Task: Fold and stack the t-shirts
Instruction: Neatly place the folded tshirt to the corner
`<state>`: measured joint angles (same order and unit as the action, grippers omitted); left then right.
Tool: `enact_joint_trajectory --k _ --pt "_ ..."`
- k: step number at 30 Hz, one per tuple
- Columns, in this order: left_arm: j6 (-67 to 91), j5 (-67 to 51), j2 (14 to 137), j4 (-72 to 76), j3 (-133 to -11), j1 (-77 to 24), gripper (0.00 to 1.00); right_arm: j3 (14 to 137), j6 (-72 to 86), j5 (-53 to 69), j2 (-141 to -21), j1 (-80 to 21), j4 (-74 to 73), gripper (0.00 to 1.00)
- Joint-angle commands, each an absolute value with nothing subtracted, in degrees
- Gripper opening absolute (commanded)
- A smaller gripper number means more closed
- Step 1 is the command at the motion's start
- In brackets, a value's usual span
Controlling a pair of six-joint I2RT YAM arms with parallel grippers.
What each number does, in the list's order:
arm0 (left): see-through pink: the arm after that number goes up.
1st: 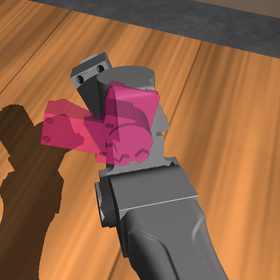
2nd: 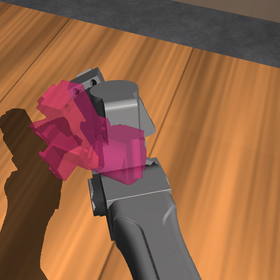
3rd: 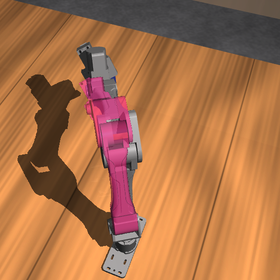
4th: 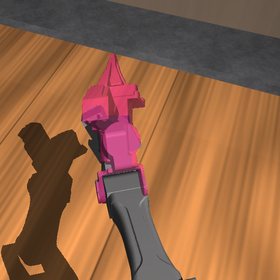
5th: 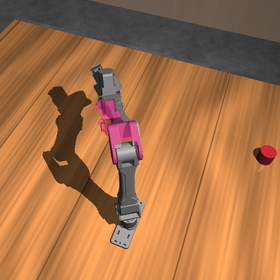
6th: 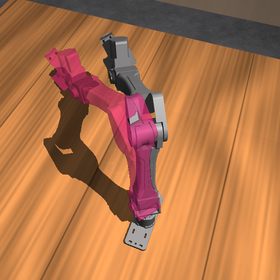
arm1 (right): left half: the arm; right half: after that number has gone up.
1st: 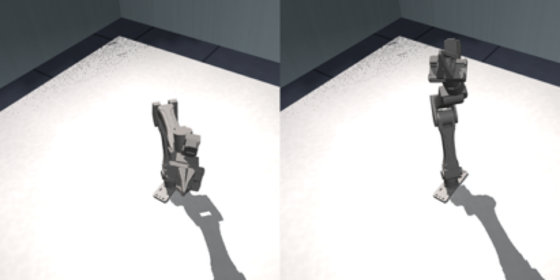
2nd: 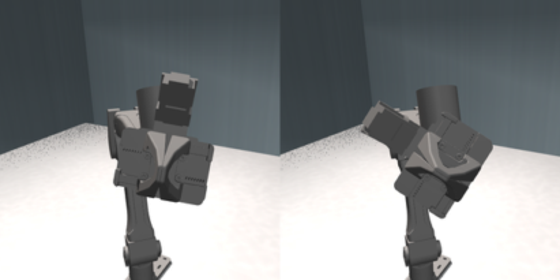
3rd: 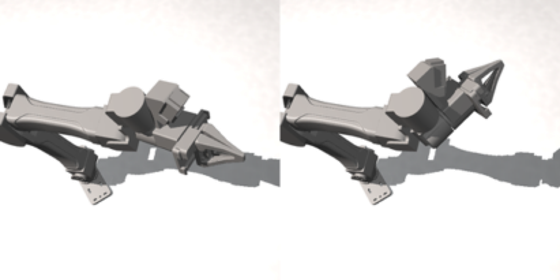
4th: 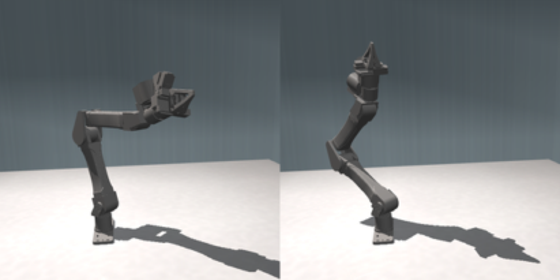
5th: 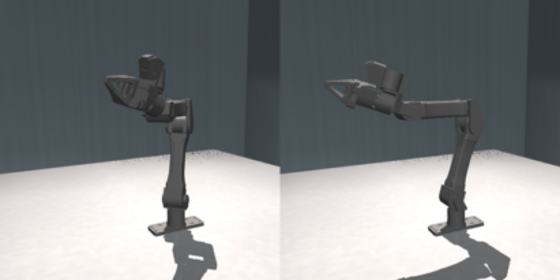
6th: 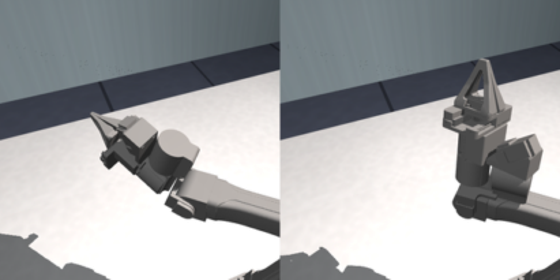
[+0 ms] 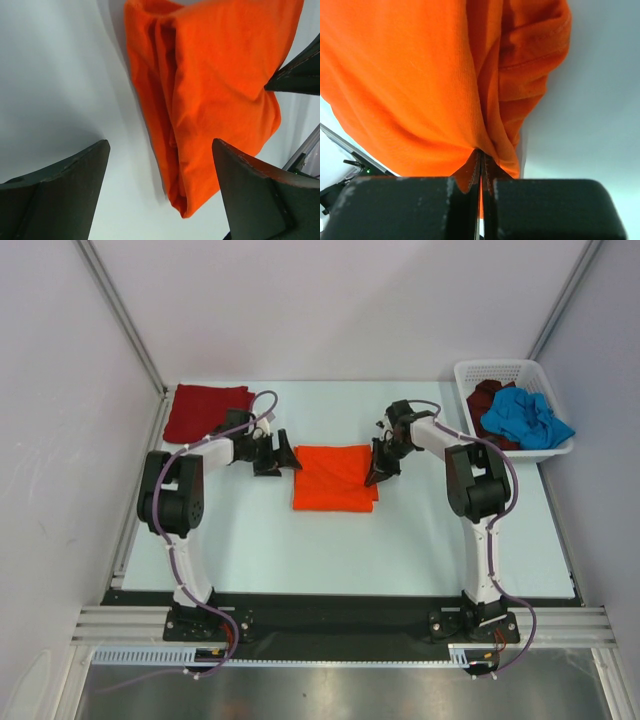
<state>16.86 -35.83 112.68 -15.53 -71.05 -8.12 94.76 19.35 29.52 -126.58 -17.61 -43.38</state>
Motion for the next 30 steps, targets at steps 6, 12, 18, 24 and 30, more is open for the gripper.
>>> enact_joint_trajectory --k 6,12,18,24,30 --pt "15.29 -36.48 115.84 -18.18 -71.63 -9.23 0.87 98.09 17.84 27.07 -129.11 -15.65 -45.35 0.0" --pt "16.78 -35.77 113.65 -20.22 -68.12 -9.93 0.86 98.88 18.28 27.69 -129.99 -15.47 -45.44 0.0" --pt "22.05 -37.88 113.73 -14.77 -63.63 -11.07 0.86 98.44 18.28 27.86 -130.16 -15.56 -45.52 0.0" --pt "22.59 -35.6 113.21 -14.94 -63.72 -11.07 0.86 98.96 17.49 28.04 -129.29 -15.73 -45.7 0.0" --pt "25.56 -30.32 100.92 -14.08 -60.04 -8.88 0.9 102.82 15.03 21.19 -125.51 -18.62 -48.6 0.06"
